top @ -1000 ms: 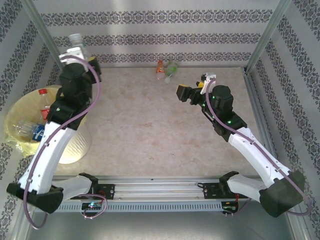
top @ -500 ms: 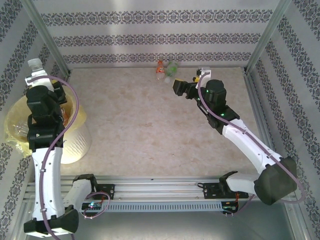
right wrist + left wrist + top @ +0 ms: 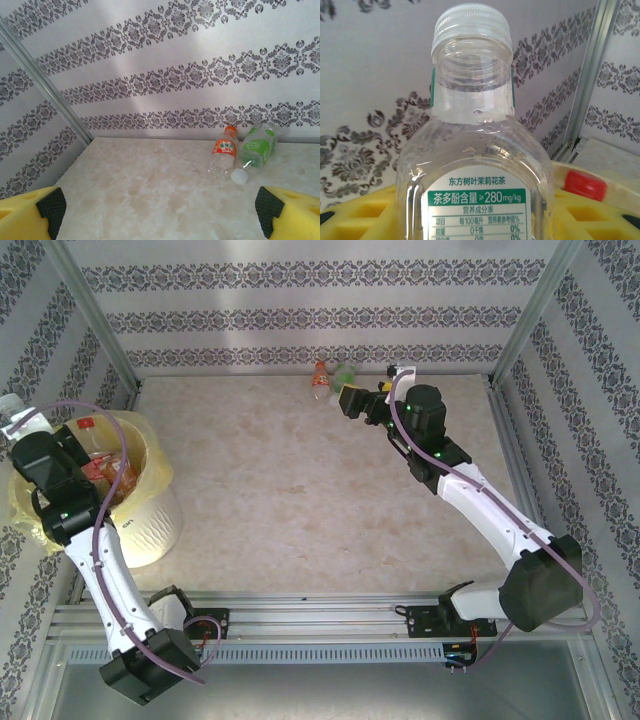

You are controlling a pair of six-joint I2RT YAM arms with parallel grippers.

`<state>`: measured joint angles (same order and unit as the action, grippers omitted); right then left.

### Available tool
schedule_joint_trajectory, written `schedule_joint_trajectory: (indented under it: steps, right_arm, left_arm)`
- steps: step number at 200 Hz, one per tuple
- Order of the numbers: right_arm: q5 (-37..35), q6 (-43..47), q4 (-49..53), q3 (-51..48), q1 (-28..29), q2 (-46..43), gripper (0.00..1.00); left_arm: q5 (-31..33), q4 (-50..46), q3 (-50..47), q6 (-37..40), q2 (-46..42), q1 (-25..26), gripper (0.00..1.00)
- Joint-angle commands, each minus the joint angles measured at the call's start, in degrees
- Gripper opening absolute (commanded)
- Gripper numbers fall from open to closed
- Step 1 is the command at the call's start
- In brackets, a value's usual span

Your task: Put the plastic bottles in the bin

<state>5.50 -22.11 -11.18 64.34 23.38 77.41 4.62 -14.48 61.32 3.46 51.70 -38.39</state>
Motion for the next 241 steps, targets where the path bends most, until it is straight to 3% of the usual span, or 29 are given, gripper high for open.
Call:
schedule_joint_trajectory:
  steps: [1, 38, 71, 96, 122, 138, 186, 241]
  right_arm:
    - [1.3, -0.4, -0.6, 2.5, -0.5, 1.3, 0.98]
    - [2.2, -2.8, -1.8, 2.5, -0.5, 1.9, 0.98]
    - [2.1, -2.6, -1.6, 1.9, -0.5, 1.2, 0.98]
    - [2.1, -2.7, -1.5, 1.8, -0.6, 1.1, 0.98]
    - [2.3, -3.3, -1.5, 1.9, -0.6, 1.1, 0.98]
    - [2.3, -3.6, -1.3, 2.0, -0.5, 1.2, 0.98]
    - [2.3, -4.3, -0.7, 1.9, -0.5, 0.9, 0.98]
    - [1.8, -4.7, -0.5, 1.6, -0.5, 0.5, 0.98]
  left_arm:
    - [-7.1, 6.2, -1.2, 1.0, -0.2, -2.7, 0.49]
    - [-10.7, 7.4, -4.0, 0.7, 0.7, -4.2, 0.62]
    - [-10.7, 5.4, -2.6, -2.9, -1.1, -4.2, 0.88]
    - [-11.3, -0.6, 2.3, -6.8, -1.0, -4.1, 0.92]
    - [-9.5, -11.5, 9.4, -14.5, 2.2, -4.1, 0.74]
    - [-8.1, -17.6, 12.1, -19.8, 4.3, -4.1, 0.67]
    - [-14.7, -23.1, 9.0, -24.6, 7.8, -4.1, 0.52]
    - [-4.6, -33.4, 4.6, -26.6, 8.2, -4.0, 0.44]
